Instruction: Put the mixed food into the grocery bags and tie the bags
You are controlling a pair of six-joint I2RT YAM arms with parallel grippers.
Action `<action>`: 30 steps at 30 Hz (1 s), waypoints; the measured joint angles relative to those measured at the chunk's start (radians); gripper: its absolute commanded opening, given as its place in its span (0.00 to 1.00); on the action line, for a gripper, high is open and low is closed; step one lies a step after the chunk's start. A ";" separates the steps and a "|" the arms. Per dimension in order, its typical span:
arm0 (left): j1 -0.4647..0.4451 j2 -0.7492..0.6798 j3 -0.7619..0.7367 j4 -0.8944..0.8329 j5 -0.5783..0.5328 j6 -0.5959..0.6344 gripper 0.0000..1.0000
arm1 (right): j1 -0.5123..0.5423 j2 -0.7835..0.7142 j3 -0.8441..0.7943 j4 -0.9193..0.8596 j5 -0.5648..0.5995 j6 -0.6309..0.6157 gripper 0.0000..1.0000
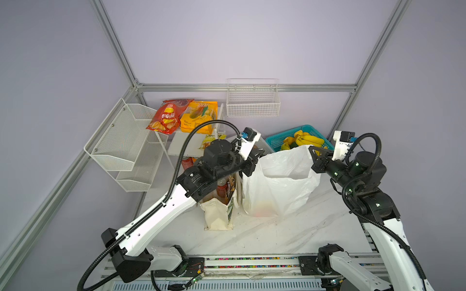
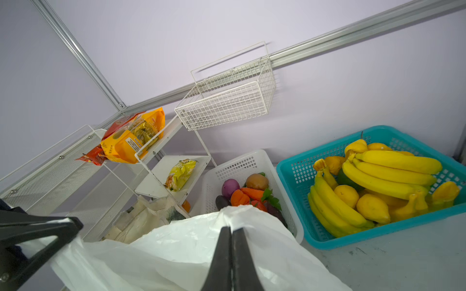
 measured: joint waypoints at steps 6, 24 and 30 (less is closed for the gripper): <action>0.063 -0.016 -0.047 0.158 0.146 -0.131 0.00 | 0.000 -0.041 0.044 -0.011 0.061 -0.006 0.00; 0.152 0.118 -0.066 0.255 0.347 -0.267 0.00 | 0.000 0.006 -0.029 0.014 0.245 -0.056 0.60; 0.154 0.121 -0.066 0.256 0.351 -0.283 0.00 | 0.000 0.115 0.057 0.008 0.232 -0.083 0.85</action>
